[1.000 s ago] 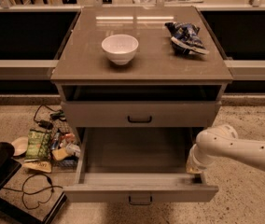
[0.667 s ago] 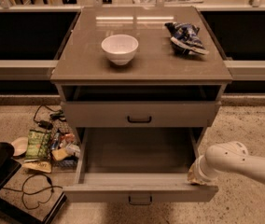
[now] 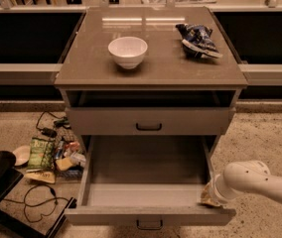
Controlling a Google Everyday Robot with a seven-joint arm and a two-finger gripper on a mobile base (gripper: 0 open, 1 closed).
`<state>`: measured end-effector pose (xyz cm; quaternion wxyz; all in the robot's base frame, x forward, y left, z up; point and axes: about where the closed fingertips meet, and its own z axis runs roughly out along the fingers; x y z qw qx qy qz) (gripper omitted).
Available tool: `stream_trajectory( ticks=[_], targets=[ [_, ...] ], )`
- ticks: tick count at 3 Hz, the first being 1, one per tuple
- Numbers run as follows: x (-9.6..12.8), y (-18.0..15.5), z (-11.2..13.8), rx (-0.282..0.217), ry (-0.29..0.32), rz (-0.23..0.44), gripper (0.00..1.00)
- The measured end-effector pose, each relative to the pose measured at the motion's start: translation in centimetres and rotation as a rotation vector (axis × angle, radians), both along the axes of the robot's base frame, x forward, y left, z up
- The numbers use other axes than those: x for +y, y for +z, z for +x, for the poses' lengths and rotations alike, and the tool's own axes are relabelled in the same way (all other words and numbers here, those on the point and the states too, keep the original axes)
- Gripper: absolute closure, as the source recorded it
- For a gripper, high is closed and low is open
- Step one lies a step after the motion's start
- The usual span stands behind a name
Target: Open middle drawer
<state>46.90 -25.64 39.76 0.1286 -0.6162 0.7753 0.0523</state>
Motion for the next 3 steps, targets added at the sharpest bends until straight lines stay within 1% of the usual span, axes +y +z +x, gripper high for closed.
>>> stream_trajectory(
  ticks=[1, 2, 3],
  targets=[
    [1.11, 0.61, -3.51, 0.024, 0.008, 0.003, 1.0],
    [1.4, 0.75, -3.96, 0.028, 0.01, 0.003, 1.0],
    [1.47, 0.59, -4.1, 0.032, 0.011, 0.005, 0.73]
  ],
)
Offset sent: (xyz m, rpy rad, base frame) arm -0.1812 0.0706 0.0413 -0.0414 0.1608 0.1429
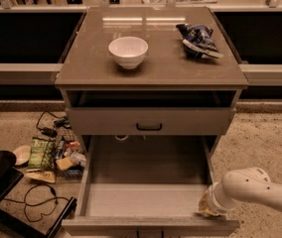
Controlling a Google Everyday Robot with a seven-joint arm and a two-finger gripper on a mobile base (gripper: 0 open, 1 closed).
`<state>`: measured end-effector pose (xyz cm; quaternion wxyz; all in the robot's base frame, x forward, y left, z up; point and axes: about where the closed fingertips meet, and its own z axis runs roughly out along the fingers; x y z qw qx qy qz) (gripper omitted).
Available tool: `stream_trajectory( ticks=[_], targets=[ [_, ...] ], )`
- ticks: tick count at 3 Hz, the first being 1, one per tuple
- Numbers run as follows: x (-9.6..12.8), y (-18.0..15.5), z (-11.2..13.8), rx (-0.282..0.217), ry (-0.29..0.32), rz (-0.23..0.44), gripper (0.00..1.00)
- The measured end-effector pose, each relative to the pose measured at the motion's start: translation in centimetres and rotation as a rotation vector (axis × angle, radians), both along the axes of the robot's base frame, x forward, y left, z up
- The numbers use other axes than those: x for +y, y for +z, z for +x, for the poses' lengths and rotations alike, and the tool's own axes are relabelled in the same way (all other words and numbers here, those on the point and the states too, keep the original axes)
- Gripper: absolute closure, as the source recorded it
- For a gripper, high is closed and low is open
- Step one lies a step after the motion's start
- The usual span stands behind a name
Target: Open middle drawer
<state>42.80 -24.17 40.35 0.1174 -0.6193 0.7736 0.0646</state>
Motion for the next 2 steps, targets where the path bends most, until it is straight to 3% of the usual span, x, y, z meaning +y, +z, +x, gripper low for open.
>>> stream_trajectory(
  ticks=[2],
  targets=[
    [0.1, -0.2, -0.17, 0.004, 0.001, 0.002, 0.28]
  ],
)
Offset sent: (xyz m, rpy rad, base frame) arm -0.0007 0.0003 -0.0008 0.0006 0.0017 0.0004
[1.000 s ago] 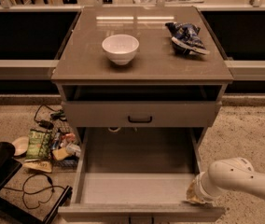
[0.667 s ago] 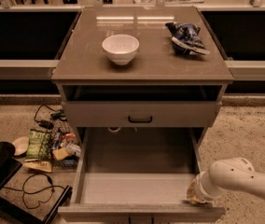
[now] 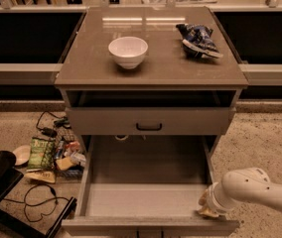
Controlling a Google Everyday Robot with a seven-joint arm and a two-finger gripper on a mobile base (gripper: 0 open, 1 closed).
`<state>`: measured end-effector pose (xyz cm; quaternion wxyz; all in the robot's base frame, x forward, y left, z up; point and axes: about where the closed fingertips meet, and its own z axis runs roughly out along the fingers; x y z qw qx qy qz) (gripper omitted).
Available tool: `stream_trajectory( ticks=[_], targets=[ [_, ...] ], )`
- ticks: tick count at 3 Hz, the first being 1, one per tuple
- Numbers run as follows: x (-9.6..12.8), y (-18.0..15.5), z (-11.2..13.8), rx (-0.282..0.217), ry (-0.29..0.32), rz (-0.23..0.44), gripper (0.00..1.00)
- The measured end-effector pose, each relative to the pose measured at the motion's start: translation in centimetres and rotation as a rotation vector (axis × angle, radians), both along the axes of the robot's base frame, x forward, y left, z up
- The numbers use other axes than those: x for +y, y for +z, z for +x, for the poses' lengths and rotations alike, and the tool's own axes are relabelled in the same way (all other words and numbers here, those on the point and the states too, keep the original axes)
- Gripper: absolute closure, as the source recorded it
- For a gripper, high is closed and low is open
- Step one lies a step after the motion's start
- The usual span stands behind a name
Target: Open middle drawer
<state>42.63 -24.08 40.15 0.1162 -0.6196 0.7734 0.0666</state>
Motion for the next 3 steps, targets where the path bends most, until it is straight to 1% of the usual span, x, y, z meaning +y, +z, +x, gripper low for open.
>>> stream_trajectory(
  ticks=[1, 2, 3],
  targets=[
    [0.06, -0.11, -0.09, 0.003, 0.001, 0.001, 0.04],
    [0.36, -0.13, 0.54, 0.003, 0.001, 0.001, 0.0],
    [0.48, -0.13, 0.81, 0.003, 0.001, 0.001, 0.0]
  ],
)
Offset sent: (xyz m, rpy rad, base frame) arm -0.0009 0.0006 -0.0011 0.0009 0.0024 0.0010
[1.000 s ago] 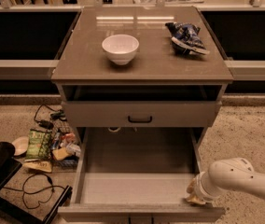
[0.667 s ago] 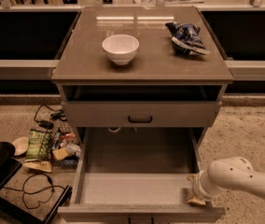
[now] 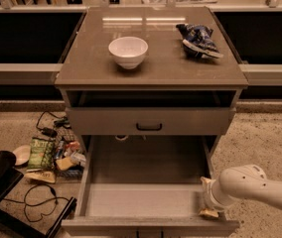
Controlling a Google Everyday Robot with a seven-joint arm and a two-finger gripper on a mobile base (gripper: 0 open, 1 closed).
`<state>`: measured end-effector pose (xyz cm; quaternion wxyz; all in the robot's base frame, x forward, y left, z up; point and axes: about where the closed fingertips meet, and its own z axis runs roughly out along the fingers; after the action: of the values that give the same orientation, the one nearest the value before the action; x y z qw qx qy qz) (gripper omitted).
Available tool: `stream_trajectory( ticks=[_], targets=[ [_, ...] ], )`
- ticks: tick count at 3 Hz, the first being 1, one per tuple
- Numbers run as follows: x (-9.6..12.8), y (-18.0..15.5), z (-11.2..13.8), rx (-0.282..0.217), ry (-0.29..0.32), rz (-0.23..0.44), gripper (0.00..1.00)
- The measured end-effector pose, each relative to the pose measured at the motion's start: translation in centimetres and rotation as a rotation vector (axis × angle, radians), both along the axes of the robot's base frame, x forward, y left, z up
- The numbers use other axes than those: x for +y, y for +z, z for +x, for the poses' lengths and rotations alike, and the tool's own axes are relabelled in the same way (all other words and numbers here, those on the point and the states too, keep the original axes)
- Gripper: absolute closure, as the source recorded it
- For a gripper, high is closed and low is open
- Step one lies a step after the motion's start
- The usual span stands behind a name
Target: Open middle drawer
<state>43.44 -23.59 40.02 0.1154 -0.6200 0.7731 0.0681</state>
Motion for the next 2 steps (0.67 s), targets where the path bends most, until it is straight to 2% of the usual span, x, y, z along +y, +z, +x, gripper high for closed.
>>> stream_trajectory(
  ticks=[1, 2],
  targets=[
    [0.07, 0.0, 0.15, 0.0, 0.0, 0.0, 0.16],
    [0.07, 0.01, 0.18, 0.0, 0.0, 0.0, 0.4]
  ],
)
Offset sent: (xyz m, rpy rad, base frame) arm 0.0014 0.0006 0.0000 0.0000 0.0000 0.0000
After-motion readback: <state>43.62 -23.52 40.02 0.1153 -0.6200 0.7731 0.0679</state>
